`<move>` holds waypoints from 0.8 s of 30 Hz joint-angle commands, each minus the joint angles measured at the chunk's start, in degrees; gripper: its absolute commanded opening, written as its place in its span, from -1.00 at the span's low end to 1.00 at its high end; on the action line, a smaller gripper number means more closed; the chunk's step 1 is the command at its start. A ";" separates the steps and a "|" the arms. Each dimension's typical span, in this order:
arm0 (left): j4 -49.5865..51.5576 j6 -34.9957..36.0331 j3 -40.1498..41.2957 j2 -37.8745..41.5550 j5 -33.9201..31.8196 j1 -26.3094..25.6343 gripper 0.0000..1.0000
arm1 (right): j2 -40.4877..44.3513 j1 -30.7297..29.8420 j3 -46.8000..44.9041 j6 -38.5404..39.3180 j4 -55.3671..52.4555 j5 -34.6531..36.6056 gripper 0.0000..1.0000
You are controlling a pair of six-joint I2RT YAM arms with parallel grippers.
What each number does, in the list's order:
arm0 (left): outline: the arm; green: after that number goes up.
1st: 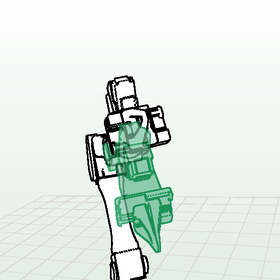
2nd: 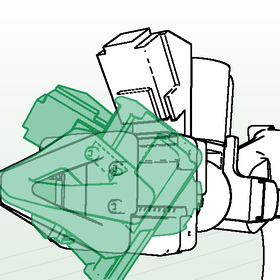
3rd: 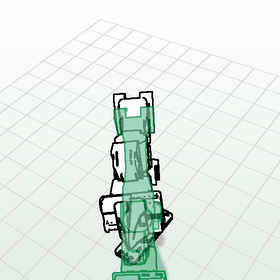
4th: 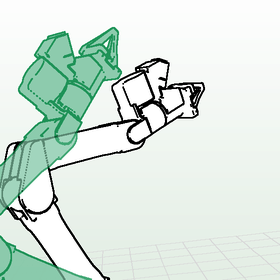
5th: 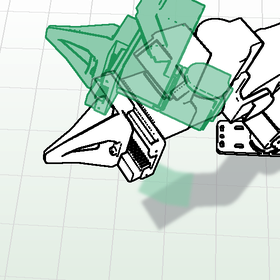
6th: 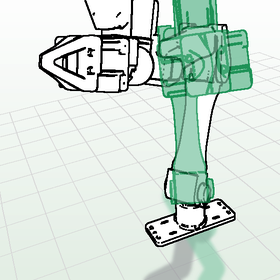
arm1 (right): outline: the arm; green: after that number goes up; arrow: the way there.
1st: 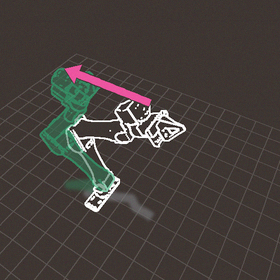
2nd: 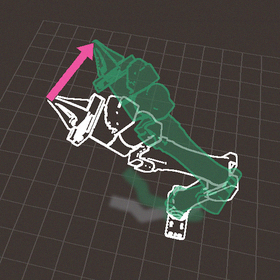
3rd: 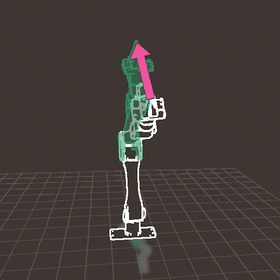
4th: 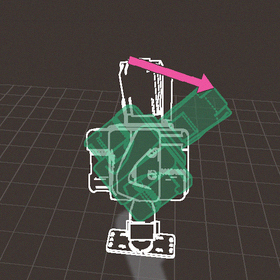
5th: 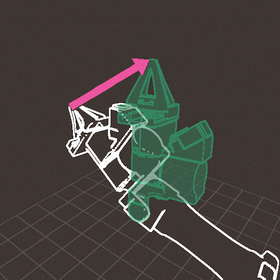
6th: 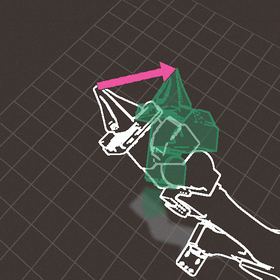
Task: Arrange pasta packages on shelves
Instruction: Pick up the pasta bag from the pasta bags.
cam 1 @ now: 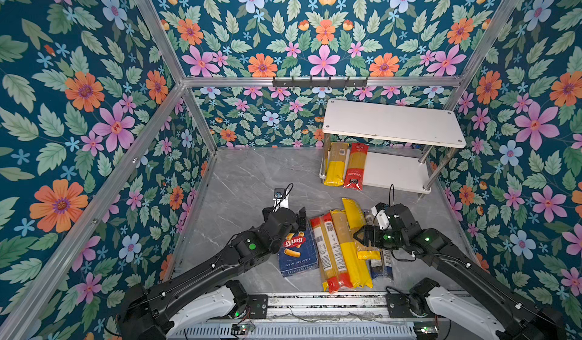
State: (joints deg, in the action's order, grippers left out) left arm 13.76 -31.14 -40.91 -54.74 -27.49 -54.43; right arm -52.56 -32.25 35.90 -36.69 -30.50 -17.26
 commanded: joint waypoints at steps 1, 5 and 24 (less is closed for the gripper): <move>0.23 -1.29 0.44 0.59 -0.02 0.03 1.00 | -1.95 -2.04 -0.52 -1.60 3.05 2.71 0.72; 0.55 -1.49 1.07 0.81 -0.33 0.04 0.99 | -4.70 -2.65 -0.83 -1.85 4.44 3.29 0.72; -3.13 1.29 1.78 -3.83 -1.05 0.03 0.99 | -18.31 -2.65 1.52 -0.80 0.27 11.80 0.73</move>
State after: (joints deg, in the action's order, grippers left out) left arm 12.01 -31.03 -38.85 -58.46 -27.77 -54.43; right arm -68.90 -34.87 37.23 -37.23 -29.26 -5.74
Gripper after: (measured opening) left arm 0.997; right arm 0.865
